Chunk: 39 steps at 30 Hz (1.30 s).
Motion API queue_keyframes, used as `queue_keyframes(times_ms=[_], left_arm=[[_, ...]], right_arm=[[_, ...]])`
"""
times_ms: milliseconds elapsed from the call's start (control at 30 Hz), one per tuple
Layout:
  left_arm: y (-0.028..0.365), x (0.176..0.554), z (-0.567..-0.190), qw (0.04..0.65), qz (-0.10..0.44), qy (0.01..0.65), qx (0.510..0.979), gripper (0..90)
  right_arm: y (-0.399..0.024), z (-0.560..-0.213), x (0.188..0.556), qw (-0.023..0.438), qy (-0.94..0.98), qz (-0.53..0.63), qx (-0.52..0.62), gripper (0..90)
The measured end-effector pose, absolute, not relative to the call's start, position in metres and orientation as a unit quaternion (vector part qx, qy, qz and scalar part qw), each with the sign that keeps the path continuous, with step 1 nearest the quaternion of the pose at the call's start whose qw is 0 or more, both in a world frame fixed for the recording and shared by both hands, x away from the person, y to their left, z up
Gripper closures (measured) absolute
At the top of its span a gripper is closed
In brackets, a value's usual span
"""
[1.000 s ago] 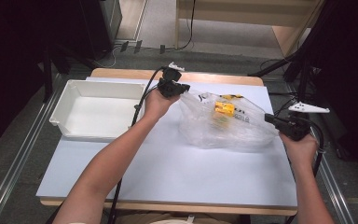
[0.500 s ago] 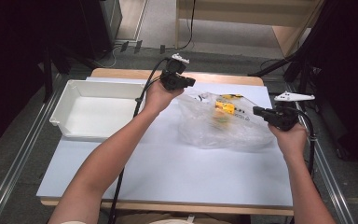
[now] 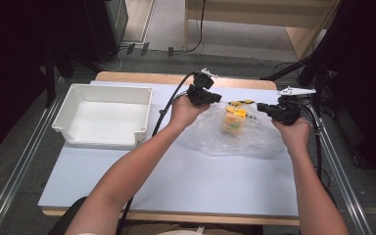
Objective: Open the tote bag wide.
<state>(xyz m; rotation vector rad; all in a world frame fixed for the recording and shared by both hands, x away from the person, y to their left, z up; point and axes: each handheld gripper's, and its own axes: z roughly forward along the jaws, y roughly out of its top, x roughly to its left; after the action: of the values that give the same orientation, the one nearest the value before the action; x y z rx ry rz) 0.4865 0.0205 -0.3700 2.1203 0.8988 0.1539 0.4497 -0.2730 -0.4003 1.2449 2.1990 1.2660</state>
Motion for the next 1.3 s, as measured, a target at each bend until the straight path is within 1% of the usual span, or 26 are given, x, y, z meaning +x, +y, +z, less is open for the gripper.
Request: queue_keyframes(times_ms=[67,300,567,767,933,1000,1167,1300], left_arm=[[0.019,0.485,-0.379,0.402,0.057,0.360,0.840,90.0],[0.027,0.480,-0.413,0.393,0.035,0.384,0.835,90.0],[0.032,0.459,-0.439,0.379,0.025,0.376,0.845,90.0],[0.033,0.443,-0.459,0.372,0.014,0.371,0.851,90.0],[0.035,0.430,-0.466,0.369,0.020,0.355,0.859,90.0],[0.037,0.425,-0.466,0.376,0.027,0.350,0.857,90.0],[0.041,0.414,-0.469,0.377,0.027,0.341,0.861,90.0],[0.041,0.407,-0.472,0.375,0.025,0.332,0.865,90.0]], right_arm=[[-0.273,-0.410,0.456,0.146,0.765,0.445,0.441,90.0],[-0.271,-0.437,0.465,0.134,0.766,0.428,0.460,90.0],[-0.258,-0.461,0.465,0.120,0.780,0.415,0.453,90.0],[-0.253,-0.472,0.475,0.119,0.783,0.399,0.462,90.0],[-0.250,-0.481,0.485,0.118,0.782,0.387,0.474,90.0],[-0.250,-0.483,0.487,0.117,0.777,0.389,0.481,90.0],[-0.249,-0.486,0.494,0.135,0.769,0.393,0.486,90.0],[-0.245,-0.488,0.498,0.162,0.759,0.393,0.493,90.0]])
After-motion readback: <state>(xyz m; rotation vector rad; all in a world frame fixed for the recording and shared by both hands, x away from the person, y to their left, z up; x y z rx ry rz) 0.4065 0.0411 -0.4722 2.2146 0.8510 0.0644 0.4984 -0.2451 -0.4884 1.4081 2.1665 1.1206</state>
